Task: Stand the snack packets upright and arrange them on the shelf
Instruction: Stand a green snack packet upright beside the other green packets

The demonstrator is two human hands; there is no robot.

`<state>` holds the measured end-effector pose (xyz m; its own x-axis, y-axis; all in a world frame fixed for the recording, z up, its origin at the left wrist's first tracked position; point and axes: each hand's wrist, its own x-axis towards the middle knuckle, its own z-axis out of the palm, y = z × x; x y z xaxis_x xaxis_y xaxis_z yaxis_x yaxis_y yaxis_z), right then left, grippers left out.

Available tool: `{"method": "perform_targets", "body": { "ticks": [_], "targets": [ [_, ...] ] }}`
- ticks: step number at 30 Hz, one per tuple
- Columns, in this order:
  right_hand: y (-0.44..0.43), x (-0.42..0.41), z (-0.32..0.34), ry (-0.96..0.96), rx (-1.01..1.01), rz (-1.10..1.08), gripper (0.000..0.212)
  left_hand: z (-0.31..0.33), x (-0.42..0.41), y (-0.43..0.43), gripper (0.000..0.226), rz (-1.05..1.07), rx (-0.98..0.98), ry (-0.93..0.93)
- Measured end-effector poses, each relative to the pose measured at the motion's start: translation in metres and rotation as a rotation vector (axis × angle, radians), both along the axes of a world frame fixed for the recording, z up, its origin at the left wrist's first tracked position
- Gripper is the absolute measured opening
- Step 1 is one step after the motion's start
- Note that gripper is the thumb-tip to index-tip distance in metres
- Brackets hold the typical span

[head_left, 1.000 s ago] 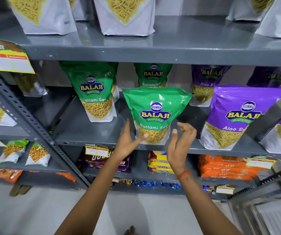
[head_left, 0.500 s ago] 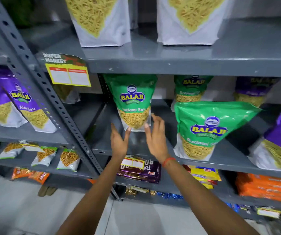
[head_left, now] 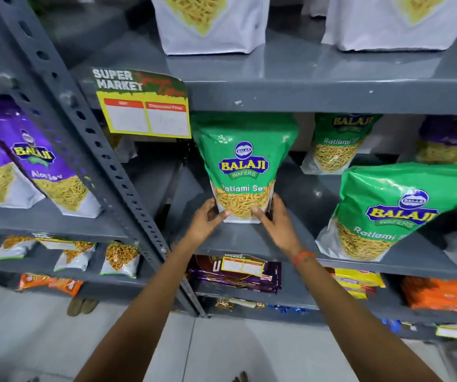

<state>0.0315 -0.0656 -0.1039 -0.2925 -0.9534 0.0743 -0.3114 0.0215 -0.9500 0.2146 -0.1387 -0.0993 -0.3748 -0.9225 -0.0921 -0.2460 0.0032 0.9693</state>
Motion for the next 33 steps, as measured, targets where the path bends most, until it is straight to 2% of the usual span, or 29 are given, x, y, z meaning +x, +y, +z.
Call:
{"method": "perform_targets", "body": {
  "ticks": [6, 19, 33],
  "targets": [
    [0.043, 0.024, -0.016, 0.039, 0.022, 0.008, 0.079, -0.025, 0.035, 0.038, 0.029, -0.026, -0.037, 0.079],
    [0.054, 0.028, -0.015, 0.071, 0.043, 0.005, 0.071, -0.023, 0.039, 0.052, 0.039, -0.007, -0.049, 0.068],
    [0.058, 0.026, -0.018, 0.108, 0.097, -0.016, 0.072, -0.019, 0.040, 0.060, 0.035, 0.017, -0.026, 0.022]
  ]
}}
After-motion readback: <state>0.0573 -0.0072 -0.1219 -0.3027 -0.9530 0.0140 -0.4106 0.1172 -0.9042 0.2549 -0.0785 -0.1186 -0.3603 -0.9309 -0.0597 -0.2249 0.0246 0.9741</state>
